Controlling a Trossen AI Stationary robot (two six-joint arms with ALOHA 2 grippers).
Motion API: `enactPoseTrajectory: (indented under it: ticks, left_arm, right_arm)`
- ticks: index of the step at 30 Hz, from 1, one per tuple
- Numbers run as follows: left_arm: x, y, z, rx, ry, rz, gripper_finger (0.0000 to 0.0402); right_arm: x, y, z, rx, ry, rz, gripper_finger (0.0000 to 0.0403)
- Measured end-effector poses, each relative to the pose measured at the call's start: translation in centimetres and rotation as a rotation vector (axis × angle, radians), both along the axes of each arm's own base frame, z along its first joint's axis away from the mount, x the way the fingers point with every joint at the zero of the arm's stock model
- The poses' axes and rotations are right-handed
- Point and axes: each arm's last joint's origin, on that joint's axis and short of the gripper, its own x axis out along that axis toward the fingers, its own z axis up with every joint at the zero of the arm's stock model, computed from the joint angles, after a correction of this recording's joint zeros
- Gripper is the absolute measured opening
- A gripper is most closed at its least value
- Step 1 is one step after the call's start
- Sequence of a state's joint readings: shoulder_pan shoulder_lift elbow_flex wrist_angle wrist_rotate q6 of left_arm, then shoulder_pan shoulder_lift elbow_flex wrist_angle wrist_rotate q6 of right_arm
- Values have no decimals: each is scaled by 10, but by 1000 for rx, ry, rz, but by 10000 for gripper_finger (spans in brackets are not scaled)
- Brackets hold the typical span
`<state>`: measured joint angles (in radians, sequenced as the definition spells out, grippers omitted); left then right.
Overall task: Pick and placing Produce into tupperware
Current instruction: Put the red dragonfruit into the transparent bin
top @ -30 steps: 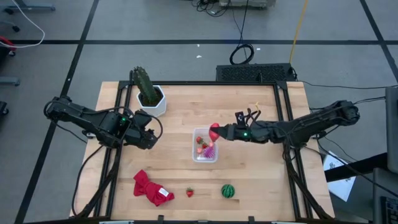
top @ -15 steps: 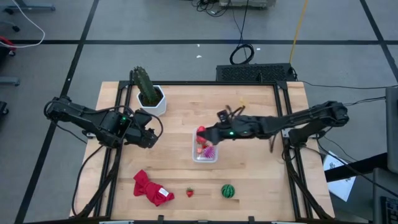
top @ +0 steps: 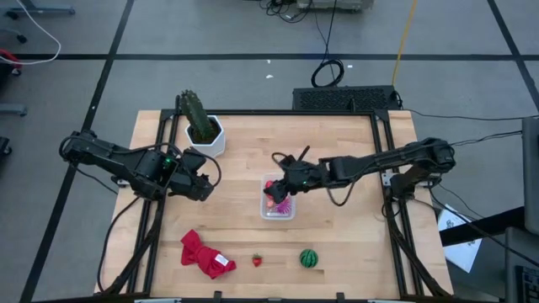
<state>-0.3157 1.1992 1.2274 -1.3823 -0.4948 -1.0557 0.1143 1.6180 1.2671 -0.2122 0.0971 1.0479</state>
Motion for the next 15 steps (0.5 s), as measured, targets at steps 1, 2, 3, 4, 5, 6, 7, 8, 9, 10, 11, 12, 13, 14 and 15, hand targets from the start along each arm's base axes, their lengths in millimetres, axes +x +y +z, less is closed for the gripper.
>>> enactPoseTrajectory:
  ticks: [1,2,3,4,5,6,7,8,9,10,11,12,13,14,15]
  left_arm:
    - [0,0,0,0,0,0,230]
    - [0,0,0,0,0,0,230]
    - [0,0,0,0,0,0,230]
    - [0,0,0,0,0,1,230]
    - [0,0,0,0,-1,1,230]
    - [0,0,0,0,0,2,230]
    - [0,0,0,1,-1,2,230]
    - [0,0,0,1,-1,2,230]
    - [0,0,0,1,-1,2,230]
    - [0,0,0,1,-1,2,230]
    - [0,0,0,1,-1,2,230]
    - [0,0,0,1,-1,2,230]
    - [0,0,0,1,-2,3,230]
    - [0,0,0,1,-1,3,230]
    - [0,0,0,1,-1,3,230]
  right_arm:
    - [2,1,-5,8,14,4,219]
    - [4,1,-9,19,26,15,219]
    - [7,1,-12,30,30,24,219]
    - [9,2,-16,42,40,36,219]
    - [10,2,-21,52,54,47,219]
    - [11,1,-24,64,65,56,219]
    - [12,1,-27,77,79,59,219]
    - [13,0,-29,87,86,63,219]
    - [14,-1,-29,102,86,66,219]
    - [14,-3,-29,113,85,69,219]
    - [14,-5,-28,125,82,74,219]
    - [13,-7,-26,134,77,79,219]
    - [13,-9,-25,142,76,79,219]
    - [13,-10,-24,151,69,83,219]
    - [12,-11,-20,154,58,87,219]
